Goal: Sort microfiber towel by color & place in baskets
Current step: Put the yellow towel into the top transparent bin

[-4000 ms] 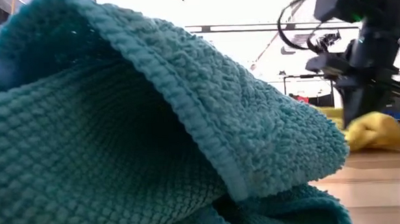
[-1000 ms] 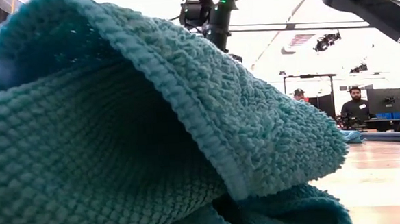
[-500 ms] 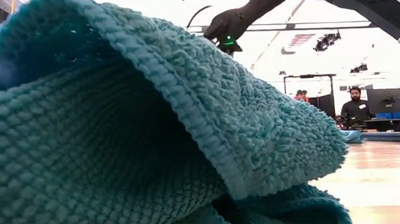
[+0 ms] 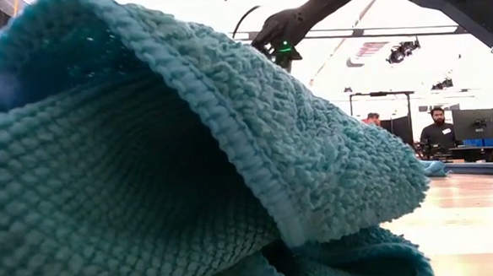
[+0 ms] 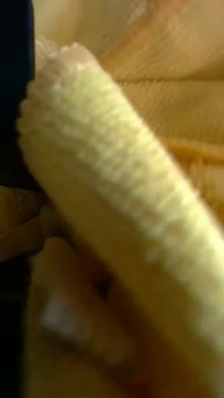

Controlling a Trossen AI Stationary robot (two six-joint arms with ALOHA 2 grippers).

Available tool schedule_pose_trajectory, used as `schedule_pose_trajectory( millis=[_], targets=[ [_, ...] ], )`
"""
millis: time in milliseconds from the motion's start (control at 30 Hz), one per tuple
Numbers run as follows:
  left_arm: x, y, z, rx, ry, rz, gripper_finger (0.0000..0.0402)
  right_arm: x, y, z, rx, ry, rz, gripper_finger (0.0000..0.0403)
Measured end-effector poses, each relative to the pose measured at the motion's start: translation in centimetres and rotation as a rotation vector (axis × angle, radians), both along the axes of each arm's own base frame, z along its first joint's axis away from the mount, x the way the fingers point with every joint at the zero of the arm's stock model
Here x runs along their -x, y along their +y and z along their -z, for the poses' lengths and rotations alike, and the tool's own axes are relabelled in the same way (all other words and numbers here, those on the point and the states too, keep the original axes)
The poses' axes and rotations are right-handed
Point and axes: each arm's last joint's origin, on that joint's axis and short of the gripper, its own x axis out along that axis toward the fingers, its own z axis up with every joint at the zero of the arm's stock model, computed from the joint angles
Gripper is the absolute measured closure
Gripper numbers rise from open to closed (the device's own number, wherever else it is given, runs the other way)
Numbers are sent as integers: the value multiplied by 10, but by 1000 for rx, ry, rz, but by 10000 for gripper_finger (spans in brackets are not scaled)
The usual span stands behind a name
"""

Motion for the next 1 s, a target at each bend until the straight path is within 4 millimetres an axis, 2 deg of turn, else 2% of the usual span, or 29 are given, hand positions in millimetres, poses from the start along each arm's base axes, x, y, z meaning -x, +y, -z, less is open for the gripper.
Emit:
schedule_pose_trajectory(
  millis=[333,733,833,1000],
  targets=[
    [0,0,0,5,-3,-3,273,2,8,-1,-21,17,179,265],
    [0,0,0,2,-1,-1,273,4,7,-3,10,27,241,266],
    [0,0,0,-3,1,2,273,6,8,-15,18,-2,240,266],
    [0,0,0,-4,2,2,273,17,12,-54,49,-85,241,266]
  ],
)
